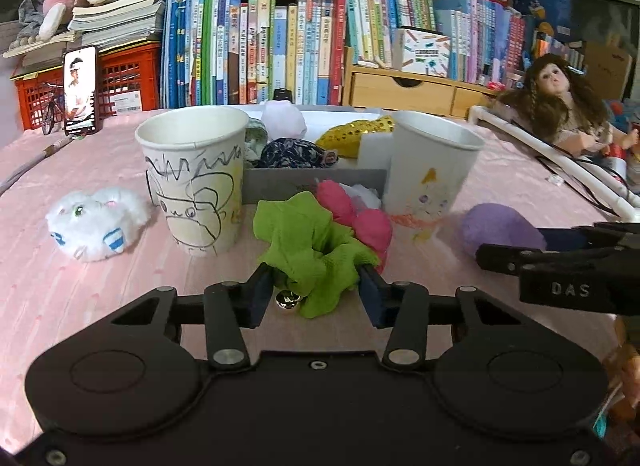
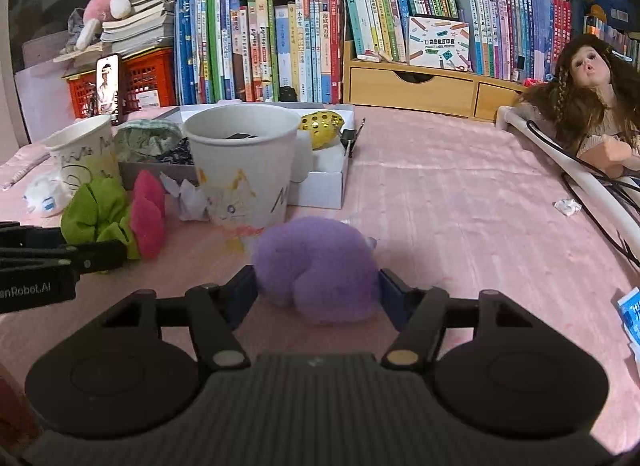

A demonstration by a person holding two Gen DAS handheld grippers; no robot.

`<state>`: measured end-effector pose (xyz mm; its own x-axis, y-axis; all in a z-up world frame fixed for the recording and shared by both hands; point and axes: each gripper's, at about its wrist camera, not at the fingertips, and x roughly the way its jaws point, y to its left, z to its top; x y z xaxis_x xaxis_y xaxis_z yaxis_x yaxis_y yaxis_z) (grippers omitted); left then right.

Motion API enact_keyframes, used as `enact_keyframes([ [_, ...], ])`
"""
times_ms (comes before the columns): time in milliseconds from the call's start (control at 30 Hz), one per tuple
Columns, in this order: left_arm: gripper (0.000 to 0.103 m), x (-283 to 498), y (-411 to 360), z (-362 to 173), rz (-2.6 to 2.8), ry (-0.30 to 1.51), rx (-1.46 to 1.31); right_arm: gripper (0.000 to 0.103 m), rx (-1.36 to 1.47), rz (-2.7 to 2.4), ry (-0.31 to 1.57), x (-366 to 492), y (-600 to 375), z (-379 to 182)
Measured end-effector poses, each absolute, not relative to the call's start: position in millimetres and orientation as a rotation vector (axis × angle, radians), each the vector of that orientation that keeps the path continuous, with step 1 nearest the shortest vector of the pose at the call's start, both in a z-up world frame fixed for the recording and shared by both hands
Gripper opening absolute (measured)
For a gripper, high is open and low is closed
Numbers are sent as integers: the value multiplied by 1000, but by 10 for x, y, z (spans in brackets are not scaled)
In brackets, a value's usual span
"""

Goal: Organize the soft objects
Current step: 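Grasp the green scrunchie with the left tool while the right tool grasps the purple pouch, then lift the scrunchie and purple pouch and carry them toward the grey tray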

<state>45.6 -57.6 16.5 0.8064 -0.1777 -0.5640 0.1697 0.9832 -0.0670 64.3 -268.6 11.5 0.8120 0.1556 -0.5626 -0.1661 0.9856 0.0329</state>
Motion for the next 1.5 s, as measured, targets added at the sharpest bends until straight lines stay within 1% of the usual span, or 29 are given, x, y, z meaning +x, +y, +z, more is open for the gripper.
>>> enact_keyframes([
  [133,46,387,-590,175,-186,594,7,68,-16,177,597,614,-2667,124],
  [233,51,375,-600,168,-188,585,22,68,-12,180,591,594,-2657,141],
  [267,59,375,-607,165,-189,579,29,68,-11,182,589,588,-2651,151],
  [300,72,375,-621,161,-190,568,38,68,-12,183,586,588,-2650,157],
  [333,78,373,-633,156,-192,552,49,68,-15,184,585,584,-2645,160],
  [400,78,397,-662,143,-185,531,76,68,-17,183,583,587,-2636,163],
  [567,78,520,-748,55,-185,542,134,68,3,182,589,626,-2636,146],
  [633,77,565,-762,30,-189,551,134,68,7,184,590,636,-2637,137],
  [667,72,582,-766,25,-191,555,129,68,8,183,591,644,-2632,132],
  [700,64,592,-763,22,-190,558,121,68,9,184,591,651,-2627,129],
  [733,60,603,-761,29,-190,560,113,68,10,185,592,660,-2622,126],
  [800,49,611,-749,54,-191,563,100,68,13,186,592,671,-2614,124],
  [900,40,606,-721,124,-187,549,80,68,19,186,582,666,-2608,145],
  [967,38,599,-695,181,-192,543,64,68,21,186,570,653,-2610,180],
  [1200,38,485,-671,417,-228,501,59,68,21,168,522,614,-2672,358],
  [1500,38,456,-629,881,-292,439,71,67,29,137,462,637,-2793,677],
])
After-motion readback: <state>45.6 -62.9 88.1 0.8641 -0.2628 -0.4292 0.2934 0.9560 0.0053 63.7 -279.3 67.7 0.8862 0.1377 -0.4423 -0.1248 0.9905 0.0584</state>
